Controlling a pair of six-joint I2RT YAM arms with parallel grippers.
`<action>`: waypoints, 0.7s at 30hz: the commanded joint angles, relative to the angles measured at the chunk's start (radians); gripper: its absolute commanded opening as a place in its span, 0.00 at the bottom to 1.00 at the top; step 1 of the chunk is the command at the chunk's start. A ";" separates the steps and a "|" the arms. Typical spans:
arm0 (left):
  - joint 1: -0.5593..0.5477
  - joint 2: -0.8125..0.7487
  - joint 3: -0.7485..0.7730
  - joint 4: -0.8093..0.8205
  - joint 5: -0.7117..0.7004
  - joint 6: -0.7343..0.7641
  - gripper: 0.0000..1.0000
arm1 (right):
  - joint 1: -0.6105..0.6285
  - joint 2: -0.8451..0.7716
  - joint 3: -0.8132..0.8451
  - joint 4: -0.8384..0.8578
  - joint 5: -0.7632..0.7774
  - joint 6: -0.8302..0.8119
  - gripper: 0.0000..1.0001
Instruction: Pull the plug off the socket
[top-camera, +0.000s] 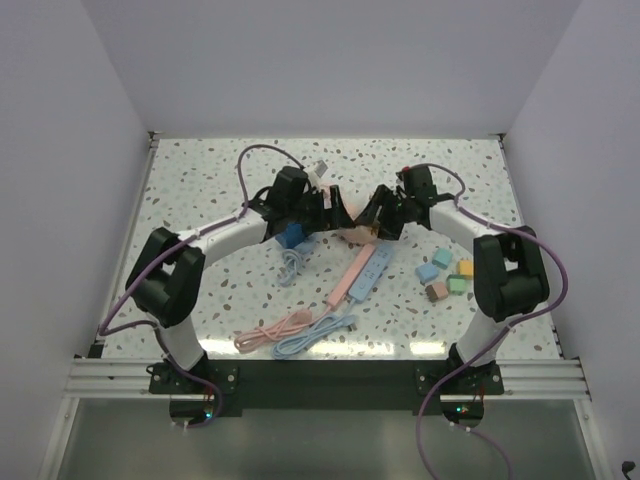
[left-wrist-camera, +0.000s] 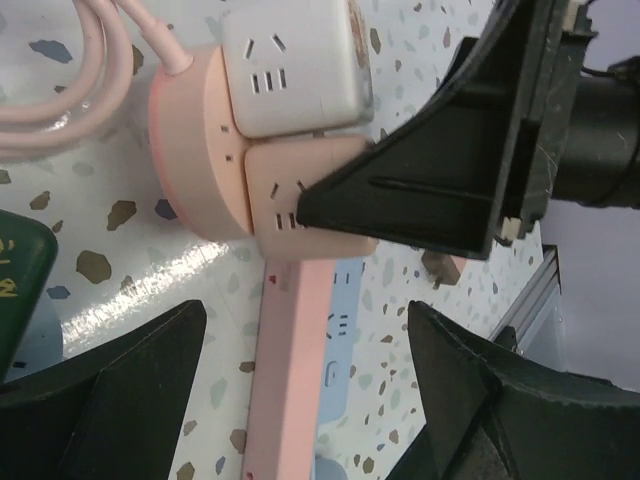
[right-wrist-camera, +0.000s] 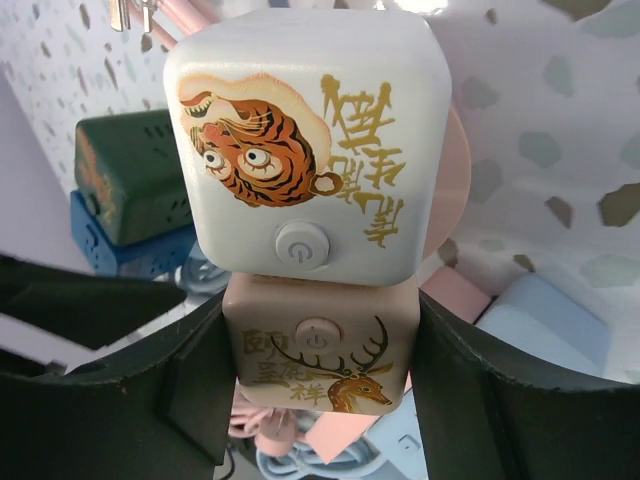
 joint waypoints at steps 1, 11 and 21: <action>-0.010 0.018 0.009 0.122 -0.056 -0.040 0.87 | 0.010 -0.045 -0.028 0.082 -0.176 0.054 0.00; -0.055 0.061 0.018 0.027 -0.298 -0.069 0.88 | -0.011 -0.177 -0.147 0.206 -0.267 0.165 0.00; -0.090 0.102 0.040 0.005 -0.325 -0.132 0.87 | -0.034 -0.262 -0.322 0.477 -0.301 0.353 0.00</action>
